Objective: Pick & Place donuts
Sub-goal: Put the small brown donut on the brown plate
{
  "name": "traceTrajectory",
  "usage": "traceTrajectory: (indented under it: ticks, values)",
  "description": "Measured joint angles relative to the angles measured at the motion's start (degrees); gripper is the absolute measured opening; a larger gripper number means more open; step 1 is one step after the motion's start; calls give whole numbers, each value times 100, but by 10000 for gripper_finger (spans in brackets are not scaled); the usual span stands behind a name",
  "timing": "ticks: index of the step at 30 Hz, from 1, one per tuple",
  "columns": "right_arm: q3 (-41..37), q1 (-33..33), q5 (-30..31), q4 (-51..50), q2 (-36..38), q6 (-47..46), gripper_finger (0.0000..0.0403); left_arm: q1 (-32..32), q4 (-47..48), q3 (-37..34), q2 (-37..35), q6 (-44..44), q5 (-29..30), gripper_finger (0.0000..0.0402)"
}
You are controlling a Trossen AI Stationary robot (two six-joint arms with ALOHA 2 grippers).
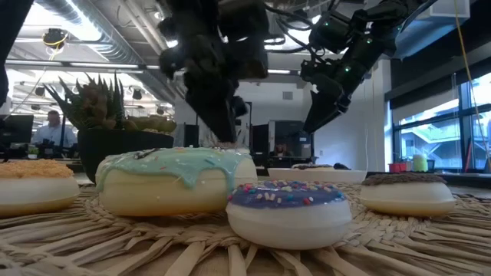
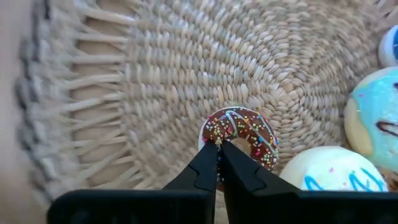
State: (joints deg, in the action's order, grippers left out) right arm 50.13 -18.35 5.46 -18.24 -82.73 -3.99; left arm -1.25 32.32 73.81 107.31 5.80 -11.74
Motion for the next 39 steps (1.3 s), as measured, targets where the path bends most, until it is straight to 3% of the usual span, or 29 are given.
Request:
traceTrajectory:
  ticks: [3, 8, 13, 20, 27, 39]
  values:
    - [0, 0, 2, 2, 2, 2, 161, 209, 546, 187, -202, 254, 68, 5]
    - [-2, 0, 3, -37, 2, 15, 161, 867, 886, -7, -858, 362, 765, 4]
    - [-2, -2, 48, 12, 2, 136, 161, 1787, 79, -488, -1362, 191, 757, 4]
    - [-2, -2, 50, 45, 2, 164, 161, 2710, -711, -1397, -1362, -304, 720, 4]
    - [-2, 0, 52, 124, 2, 304, 161, 3035, -1462, -1974, -1359, -817, 618, 5]
    - [-2, -2, 54, 227, 2, 281, 161, 3029, -2196, -2453, -1359, -1115, 757, 6]
